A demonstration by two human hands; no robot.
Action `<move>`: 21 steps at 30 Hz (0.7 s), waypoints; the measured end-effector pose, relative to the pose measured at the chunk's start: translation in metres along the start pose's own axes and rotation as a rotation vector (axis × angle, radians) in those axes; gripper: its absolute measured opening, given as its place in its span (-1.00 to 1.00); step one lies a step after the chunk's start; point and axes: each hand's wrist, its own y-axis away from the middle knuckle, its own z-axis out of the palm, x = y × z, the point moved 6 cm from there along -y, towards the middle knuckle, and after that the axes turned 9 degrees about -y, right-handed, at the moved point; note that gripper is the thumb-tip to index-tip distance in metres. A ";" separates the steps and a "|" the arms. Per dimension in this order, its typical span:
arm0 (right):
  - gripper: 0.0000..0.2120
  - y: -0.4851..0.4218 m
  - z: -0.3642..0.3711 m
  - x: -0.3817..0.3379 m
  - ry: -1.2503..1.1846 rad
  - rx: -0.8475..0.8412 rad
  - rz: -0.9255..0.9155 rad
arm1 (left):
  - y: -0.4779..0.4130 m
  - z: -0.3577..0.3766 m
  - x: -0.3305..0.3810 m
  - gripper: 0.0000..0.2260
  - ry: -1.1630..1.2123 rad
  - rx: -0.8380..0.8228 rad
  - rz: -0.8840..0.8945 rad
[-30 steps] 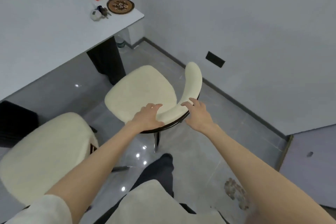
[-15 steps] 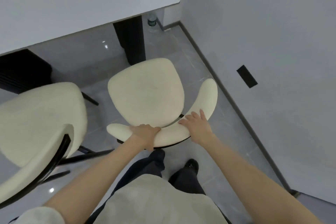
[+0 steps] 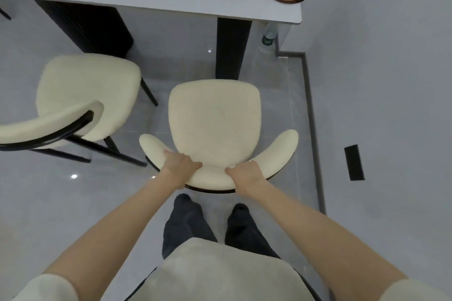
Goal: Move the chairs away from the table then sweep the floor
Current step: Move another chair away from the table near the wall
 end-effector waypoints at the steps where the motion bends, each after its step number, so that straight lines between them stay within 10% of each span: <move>1: -0.50 0.007 0.002 0.014 0.020 -0.001 0.005 | 0.002 -0.007 0.012 -0.42 0.029 0.041 0.005; 10: -0.48 0.078 0.023 0.173 0.076 0.073 0.256 | -0.010 -0.094 0.154 -0.45 0.243 0.362 0.144; 21: -0.48 0.124 0.069 0.145 -1.047 0.676 0.673 | -0.023 -0.038 0.152 -0.34 0.472 0.291 0.292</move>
